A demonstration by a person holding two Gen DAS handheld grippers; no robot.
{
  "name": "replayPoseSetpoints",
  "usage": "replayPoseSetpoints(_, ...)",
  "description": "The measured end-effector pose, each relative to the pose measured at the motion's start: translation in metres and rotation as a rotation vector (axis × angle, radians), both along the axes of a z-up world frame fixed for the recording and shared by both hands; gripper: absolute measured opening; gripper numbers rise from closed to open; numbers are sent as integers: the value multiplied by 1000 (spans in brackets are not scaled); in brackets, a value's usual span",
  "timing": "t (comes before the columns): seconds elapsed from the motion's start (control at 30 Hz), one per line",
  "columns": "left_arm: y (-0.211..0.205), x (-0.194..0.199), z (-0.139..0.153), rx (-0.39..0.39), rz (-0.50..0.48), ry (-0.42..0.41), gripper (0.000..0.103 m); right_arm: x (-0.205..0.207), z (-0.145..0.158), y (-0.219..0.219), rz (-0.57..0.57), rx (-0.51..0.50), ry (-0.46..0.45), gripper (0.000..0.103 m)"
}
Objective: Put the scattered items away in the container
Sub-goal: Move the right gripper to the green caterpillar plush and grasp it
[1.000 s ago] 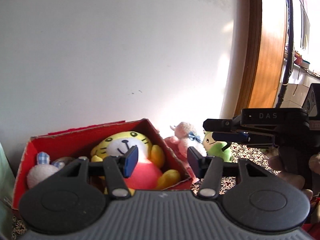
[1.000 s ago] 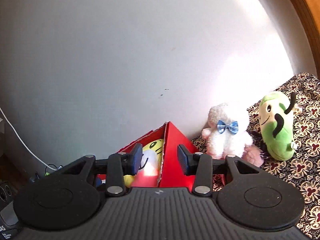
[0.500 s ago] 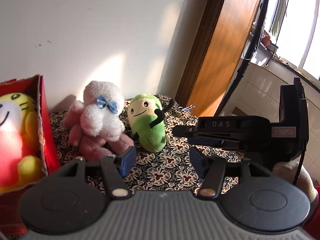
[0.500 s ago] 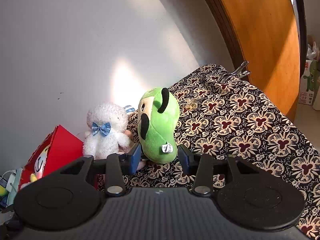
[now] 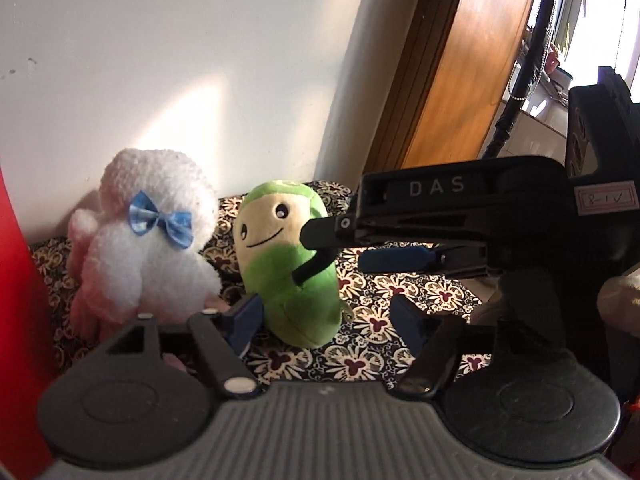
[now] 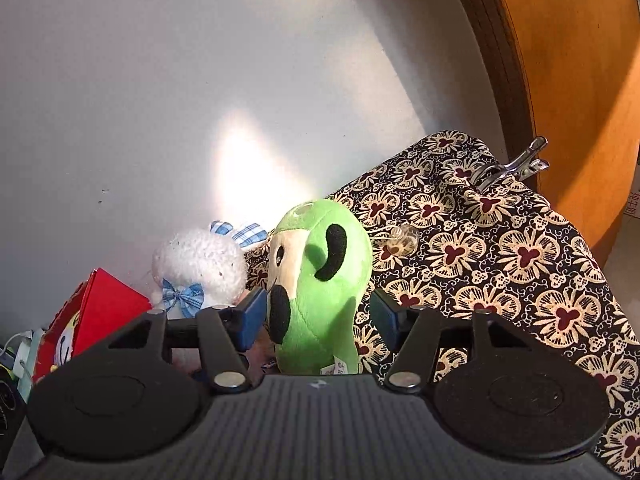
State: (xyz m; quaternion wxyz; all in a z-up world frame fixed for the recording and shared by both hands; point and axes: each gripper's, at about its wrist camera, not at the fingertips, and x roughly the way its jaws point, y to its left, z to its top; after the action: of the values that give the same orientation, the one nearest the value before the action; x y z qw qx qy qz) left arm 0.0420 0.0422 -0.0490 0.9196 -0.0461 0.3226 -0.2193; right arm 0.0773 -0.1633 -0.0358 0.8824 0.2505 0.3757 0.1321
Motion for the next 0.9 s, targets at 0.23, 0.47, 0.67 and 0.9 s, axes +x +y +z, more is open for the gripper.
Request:
replayPoseSetpoints(0.23,-7,22,-11,30,17,5,86,20,-13,3,0,-7,32,68)
replayPoseSetpoints(0.47,-3,28,-12,-5,-20,20,81,23,-31,-12,9,198,82,50)
replayPoseSetpoints(0.67,-2,17,-9,-29,-73,48,80,5,-23,-10,18,163,73,48)
replayPoseSetpoints(0.9,-3,-28,-4,-62,-167,25,77,-38,-22,-27,32,174,95,48)
